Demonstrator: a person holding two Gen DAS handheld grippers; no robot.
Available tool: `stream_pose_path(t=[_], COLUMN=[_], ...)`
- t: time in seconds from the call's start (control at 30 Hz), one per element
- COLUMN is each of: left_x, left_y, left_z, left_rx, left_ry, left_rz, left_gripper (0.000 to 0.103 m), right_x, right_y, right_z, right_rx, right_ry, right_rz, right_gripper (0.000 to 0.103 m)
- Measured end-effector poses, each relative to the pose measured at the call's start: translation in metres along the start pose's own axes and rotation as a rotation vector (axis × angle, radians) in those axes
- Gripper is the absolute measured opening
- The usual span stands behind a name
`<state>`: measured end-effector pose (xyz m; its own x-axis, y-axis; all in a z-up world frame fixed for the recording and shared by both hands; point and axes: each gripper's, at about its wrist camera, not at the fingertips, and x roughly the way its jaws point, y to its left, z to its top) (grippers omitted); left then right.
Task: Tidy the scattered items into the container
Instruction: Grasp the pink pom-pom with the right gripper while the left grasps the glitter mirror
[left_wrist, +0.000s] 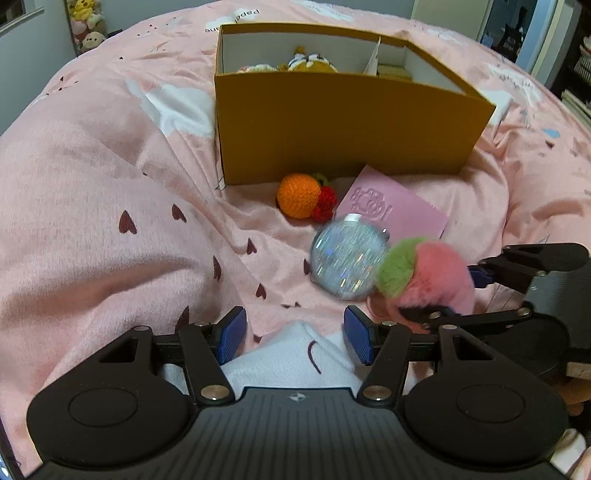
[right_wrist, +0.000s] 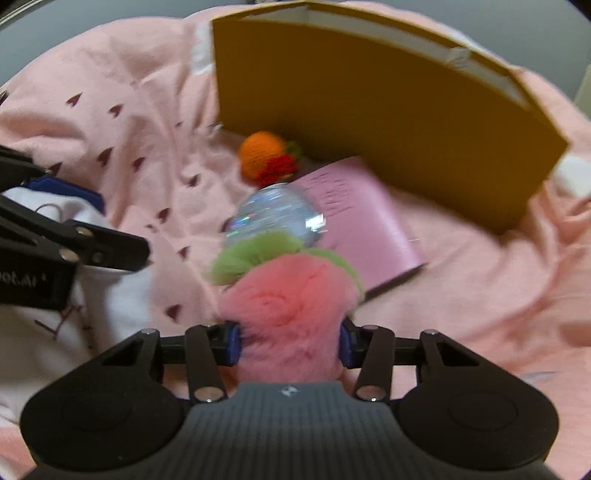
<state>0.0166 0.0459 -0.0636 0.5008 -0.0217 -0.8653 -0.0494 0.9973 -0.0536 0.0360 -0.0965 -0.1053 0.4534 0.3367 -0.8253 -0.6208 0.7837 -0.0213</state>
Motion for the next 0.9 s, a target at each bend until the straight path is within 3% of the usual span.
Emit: stream_pose_path(t=[0.17, 0.57, 0.77, 0.9], left_x=[0.0, 0.05, 0.08, 0.091], left_y=[-0.001, 0.002, 0.003, 0.009], left_z=[0.009, 0.033, 0.036, 0.036], left_rx=[-0.013, -0.122, -0.159, -0.202], left_ry=[-0.002, 0.083, 0.147, 0.161], left_rz=[-0.035, -0.131, -0.119, -0.179], left_gripper=[0.069, 0.068, 0.069, 0.077], right_x=[-0.014, 0.002, 0.009, 0.014], right_y=[-0.02, -0.058, -0.066, -0.066], right_z=[0.004, 0.007, 0.006, 0.006], right_rx=[0.023, 0.171, 0.214, 0.22], right_ry=[-0.037, 0.014, 0.02, 0.029], right_rz=[-0.112, -0.049, -0.014, -0.012], right_gripper=[0.047, 0.05, 0.052, 0.053])
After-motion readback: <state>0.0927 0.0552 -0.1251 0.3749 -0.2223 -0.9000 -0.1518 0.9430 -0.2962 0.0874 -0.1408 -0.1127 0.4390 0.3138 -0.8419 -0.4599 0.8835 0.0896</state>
